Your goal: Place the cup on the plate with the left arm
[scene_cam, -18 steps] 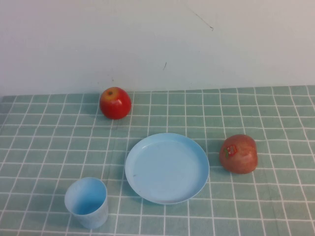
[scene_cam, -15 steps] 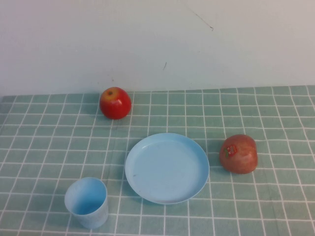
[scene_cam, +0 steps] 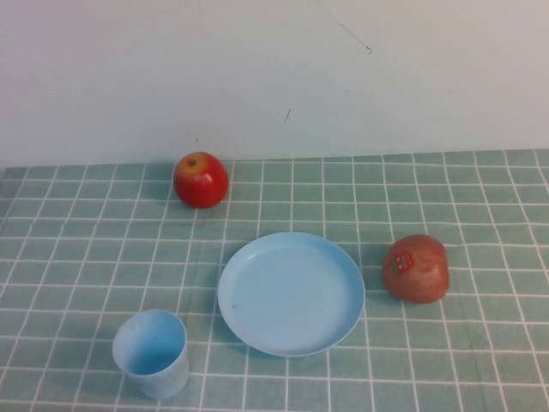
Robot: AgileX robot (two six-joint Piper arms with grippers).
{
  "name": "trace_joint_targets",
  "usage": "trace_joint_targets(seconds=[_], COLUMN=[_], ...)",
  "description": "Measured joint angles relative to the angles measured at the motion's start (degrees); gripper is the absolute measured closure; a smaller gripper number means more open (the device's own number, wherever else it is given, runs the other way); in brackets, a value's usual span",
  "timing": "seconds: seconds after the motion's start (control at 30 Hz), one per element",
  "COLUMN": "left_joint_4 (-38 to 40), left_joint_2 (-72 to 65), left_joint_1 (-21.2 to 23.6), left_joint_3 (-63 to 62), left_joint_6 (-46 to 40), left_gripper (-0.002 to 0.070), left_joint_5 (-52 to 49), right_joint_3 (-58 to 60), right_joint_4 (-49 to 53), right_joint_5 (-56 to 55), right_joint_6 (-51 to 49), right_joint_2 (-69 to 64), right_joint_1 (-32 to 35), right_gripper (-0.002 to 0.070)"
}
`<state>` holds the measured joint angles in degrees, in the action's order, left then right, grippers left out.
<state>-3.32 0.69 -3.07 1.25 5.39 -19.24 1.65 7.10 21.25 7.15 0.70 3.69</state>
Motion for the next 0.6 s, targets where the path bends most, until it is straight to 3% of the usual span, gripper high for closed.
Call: trace_joint_targets(seconds=[0.6], left_joint_4=[0.2], left_joint_2=[0.0], left_joint_1=[0.0], left_joint_3=[0.0], left_joint_6=[-0.5], left_gripper=[0.0678], left_joint_5=[0.1], right_joint_3=[0.0], right_joint_4=[0.0], right_joint_5=[0.0], right_joint_6=[0.0], right_joint_2=[0.0], right_joint_1=[0.0], right_gripper=[0.0678])
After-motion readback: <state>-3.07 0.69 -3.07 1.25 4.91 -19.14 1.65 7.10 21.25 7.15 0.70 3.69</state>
